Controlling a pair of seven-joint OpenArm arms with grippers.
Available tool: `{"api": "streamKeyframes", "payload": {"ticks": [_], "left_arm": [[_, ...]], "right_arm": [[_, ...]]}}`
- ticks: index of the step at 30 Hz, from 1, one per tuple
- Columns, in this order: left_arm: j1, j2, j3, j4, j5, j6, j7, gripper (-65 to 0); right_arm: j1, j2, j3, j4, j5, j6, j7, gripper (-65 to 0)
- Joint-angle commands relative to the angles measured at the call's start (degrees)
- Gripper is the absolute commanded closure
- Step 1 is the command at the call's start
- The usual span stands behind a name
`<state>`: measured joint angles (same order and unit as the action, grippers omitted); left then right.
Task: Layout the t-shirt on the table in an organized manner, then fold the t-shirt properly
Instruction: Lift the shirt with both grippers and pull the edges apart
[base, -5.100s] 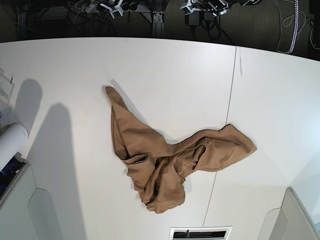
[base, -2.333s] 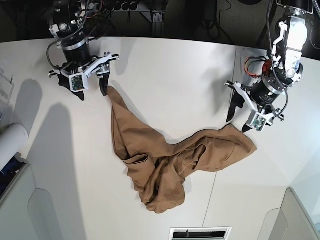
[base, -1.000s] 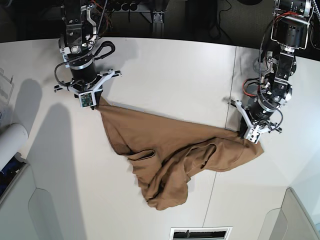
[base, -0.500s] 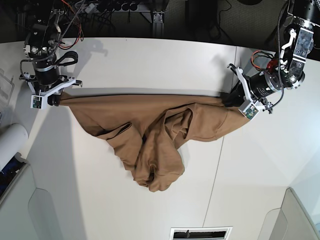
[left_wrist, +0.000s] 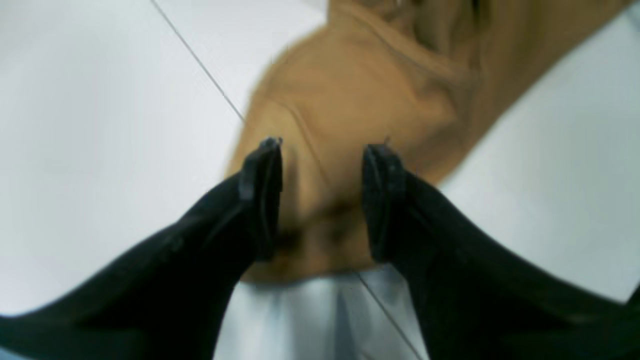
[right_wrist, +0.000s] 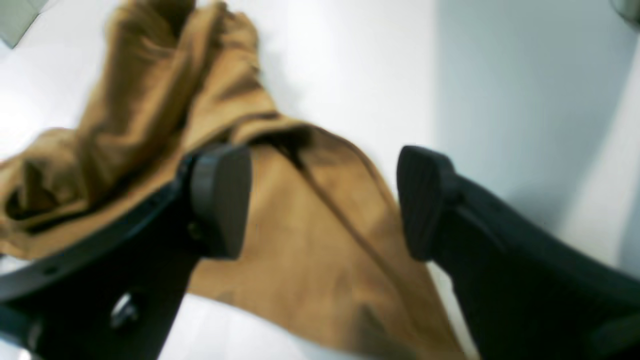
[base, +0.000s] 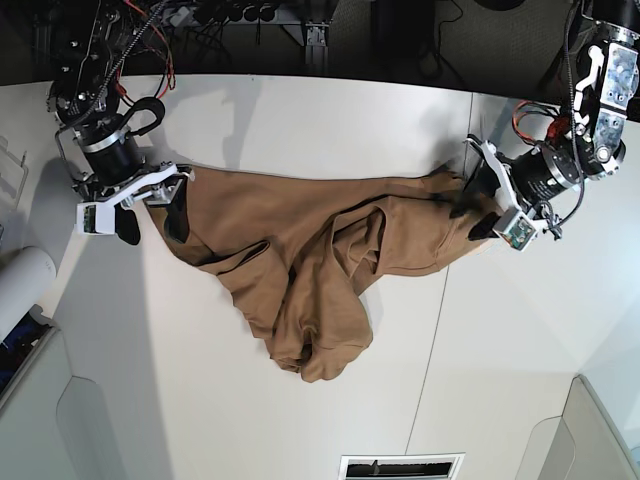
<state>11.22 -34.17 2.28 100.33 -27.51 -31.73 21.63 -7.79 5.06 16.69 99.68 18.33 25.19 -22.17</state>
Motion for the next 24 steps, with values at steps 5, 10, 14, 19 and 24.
{"api": "streamKeyframes", "payload": {"ticks": [5, 10, 14, 19, 24], "left_arm": [[-2.8, 0.2, -0.4, 0.9, -2.1, 0.0, -1.2, -29.1], [-3.8, 2.2, -0.4, -0.4, -2.1, 0.4, -1.2, -30.3], [-4.6, 4.2, -0.4, -3.2, -1.8, 0.4, -1.4, -32.7], [-7.5, 6.3, -0.4, -8.2, -1.9, 0.4, -1.6, -32.7], [-10.5, 8.2, -0.3, -14.0, -1.9, 0.4, -1.7, -32.7]], "right_arm": [[6.1, -2.3, -4.9, -6.4, -5.5, -2.0, 3.8, -44.9], [12.2, -5.3, -8.3, -17.0, -8.3, -2.5, 4.9, -44.9], [14.6, -7.8, -8.9, -22.0, -9.8, -2.5, 6.2, -44.9], [15.3, -10.9, -8.9, -23.0, -9.8, -2.3, 7.5, -44.9], [15.3, -11.8, -8.9, -23.0, -10.0, -2.3, 7.7, -44.7]]}}
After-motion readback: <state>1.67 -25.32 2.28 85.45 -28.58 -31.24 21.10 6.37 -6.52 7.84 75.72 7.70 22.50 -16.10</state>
